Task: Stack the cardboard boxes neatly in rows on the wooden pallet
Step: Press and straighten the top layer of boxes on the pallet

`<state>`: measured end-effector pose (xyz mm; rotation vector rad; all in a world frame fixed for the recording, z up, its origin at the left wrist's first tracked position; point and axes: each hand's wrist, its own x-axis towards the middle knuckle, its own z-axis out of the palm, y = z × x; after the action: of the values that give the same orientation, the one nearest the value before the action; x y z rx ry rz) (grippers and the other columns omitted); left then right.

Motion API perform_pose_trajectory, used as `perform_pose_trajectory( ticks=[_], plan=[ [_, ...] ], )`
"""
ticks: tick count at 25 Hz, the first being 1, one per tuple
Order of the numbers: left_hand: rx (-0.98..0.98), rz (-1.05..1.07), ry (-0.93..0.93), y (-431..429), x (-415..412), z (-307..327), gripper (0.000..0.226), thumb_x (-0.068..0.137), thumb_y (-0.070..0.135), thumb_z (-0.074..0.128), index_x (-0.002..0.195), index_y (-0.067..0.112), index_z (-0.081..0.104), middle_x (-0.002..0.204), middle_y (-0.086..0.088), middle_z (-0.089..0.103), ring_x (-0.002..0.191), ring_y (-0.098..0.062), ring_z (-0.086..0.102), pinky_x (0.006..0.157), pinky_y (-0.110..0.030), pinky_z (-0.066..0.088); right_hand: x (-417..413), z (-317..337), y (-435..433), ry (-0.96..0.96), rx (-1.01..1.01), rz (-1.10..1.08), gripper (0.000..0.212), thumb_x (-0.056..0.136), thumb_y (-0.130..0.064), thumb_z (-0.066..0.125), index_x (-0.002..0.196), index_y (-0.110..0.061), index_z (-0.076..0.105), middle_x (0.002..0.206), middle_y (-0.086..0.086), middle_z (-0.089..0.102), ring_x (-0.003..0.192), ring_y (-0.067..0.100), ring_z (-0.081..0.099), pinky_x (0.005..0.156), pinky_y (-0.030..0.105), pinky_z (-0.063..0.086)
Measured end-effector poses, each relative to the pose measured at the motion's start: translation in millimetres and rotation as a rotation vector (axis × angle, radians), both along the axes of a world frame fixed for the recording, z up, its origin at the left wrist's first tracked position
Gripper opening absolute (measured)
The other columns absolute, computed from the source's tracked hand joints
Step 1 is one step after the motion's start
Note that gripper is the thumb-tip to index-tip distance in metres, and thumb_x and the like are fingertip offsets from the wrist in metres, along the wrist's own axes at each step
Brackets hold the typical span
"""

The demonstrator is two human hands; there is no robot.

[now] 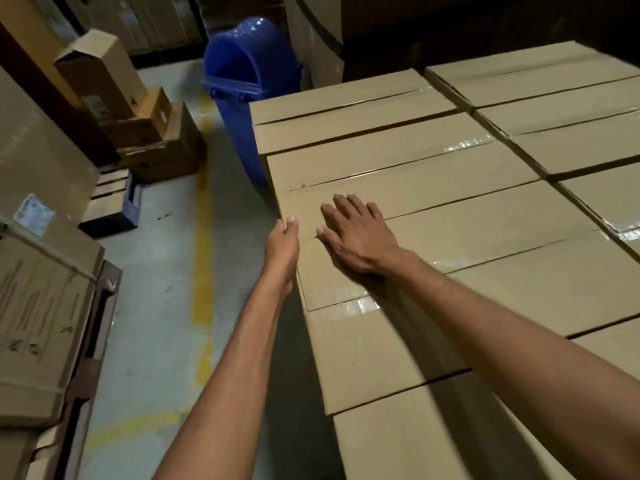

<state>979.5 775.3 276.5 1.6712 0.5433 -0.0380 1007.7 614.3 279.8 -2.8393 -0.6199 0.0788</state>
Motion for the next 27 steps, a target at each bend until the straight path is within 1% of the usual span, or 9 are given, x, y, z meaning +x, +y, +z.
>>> perform_pose_trajectory(
  ticks=[2, 4, 12, 14, 17, 20, 22, 25, 27],
  plan=[
    [0.040, -0.034, 0.006, 6, 1, 6, 0.056, 0.109, 0.048, 0.036, 0.157, 0.020, 0.036, 0.159, -0.007, 0.043, 0.141, -0.026, 0.045, 0.111, -0.041, 0.040, 3, 8, 7, 0.002, 0.032, 0.002, 0.062, 0.106, -0.060, 0.023, 0.154, -0.022, 0.035, 0.167, 0.008, 0.025, 0.154, 0.026, 0.020, 0.125, 0.052, 0.014],
    [0.044, 0.009, -0.025, 10, 10, 14, 0.063, 0.109, 0.049, 0.035, 0.163, 0.022, 0.020, 0.166, -0.006, 0.030, 0.150, -0.027, 0.033, 0.116, -0.043, 0.032, 10, 14, 16, 0.026, 0.076, 0.024, 0.062, 0.107, -0.058, 0.025, 0.157, -0.022, 0.032, 0.168, 0.008, 0.023, 0.154, 0.025, 0.020, 0.125, 0.051, 0.015],
    [-0.036, 0.090, -0.190, 69, 163, -5, 0.073, 0.106, 0.060, 0.032, 0.164, 0.029, 0.000, 0.168, -0.007, 0.026, 0.151, -0.029, 0.030, 0.122, -0.050, 0.028, 131, 17, 61, -0.101, -0.009, 0.041, 0.063, 0.110, -0.052, 0.019, 0.165, -0.024, 0.007, 0.173, 0.007, 0.003, 0.159, 0.025, 0.003, 0.127, 0.048, 0.010],
    [-0.074, 0.057, -0.194, 86, 201, -19, 0.076, 0.103, 0.064, 0.036, 0.164, 0.027, 0.009, 0.167, -0.005, 0.029, 0.150, -0.026, 0.031, 0.123, -0.047, 0.026, 172, 13, 73, -0.100, -0.047, 0.002, 0.066, 0.108, -0.056, 0.020, 0.165, -0.025, 0.004, 0.173, 0.007, 0.000, 0.159, 0.026, 0.001, 0.128, 0.051, 0.009],
    [-0.170, -0.010, -0.162, 100, 237, -44, 0.080, 0.087, 0.072, 0.055, 0.151, 0.024, 0.049, 0.151, -0.003, 0.054, 0.137, -0.020, 0.051, 0.119, -0.046, 0.036, 204, 4, 85, -0.048, -0.078, -0.034, 0.073, 0.105, -0.062, 0.020, 0.165, -0.024, 0.004, 0.173, 0.006, 0.000, 0.159, 0.026, 0.001, 0.127, 0.055, 0.006],
    [-0.289, 0.013, -0.175, 87, 246, -51, 0.046, 0.097, 0.054, 0.054, 0.116, 0.016, 0.072, 0.119, -0.008, 0.074, 0.106, -0.019, 0.070, 0.100, -0.038, 0.053, 210, -5, 82, -0.028, -0.080, -0.065, 0.074, 0.104, -0.065, 0.016, 0.165, -0.022, 0.010, 0.173, 0.005, 0.005, 0.159, 0.024, 0.004, 0.127, 0.054, 0.006],
    [-0.337, 0.033, -0.161, 84, 249, -58, 0.036, 0.102, 0.044, 0.052, 0.109, 0.016, 0.074, 0.109, -0.011, 0.077, 0.094, -0.020, 0.073, 0.086, -0.035, 0.056, 210, -6, 84, -0.036, -0.078, -0.069, 0.075, 0.103, -0.066, 0.015, 0.165, -0.023, 0.011, 0.173, 0.004, 0.006, 0.158, 0.023, 0.005, 0.127, 0.053, 0.006],
    [-0.437, -0.055, -0.195, 92, 255, -62, 0.059, 0.091, 0.057, 0.063, 0.134, 0.017, 0.065, 0.129, -0.011, 0.070, 0.114, -0.025, 0.070, 0.099, -0.043, 0.054, 212, -6, 85, -0.038, -0.074, -0.075, 0.075, 0.103, -0.066, 0.015, 0.165, -0.024, 0.011, 0.173, 0.003, 0.007, 0.159, 0.023, 0.005, 0.127, 0.052, 0.006],
    [-0.384, -0.134, -0.223, 96, 264, -63, 0.068, 0.085, 0.056, 0.068, 0.144, 0.024, 0.056, 0.142, -0.006, 0.062, 0.127, -0.025, 0.062, 0.107, -0.047, 0.050, 211, -5, 84, -0.024, -0.076, -0.068, 0.074, 0.104, -0.066, 0.016, 0.165, -0.024, 0.011, 0.173, 0.003, 0.007, 0.159, 0.023, 0.005, 0.127, 0.052, 0.006]
  ],
)
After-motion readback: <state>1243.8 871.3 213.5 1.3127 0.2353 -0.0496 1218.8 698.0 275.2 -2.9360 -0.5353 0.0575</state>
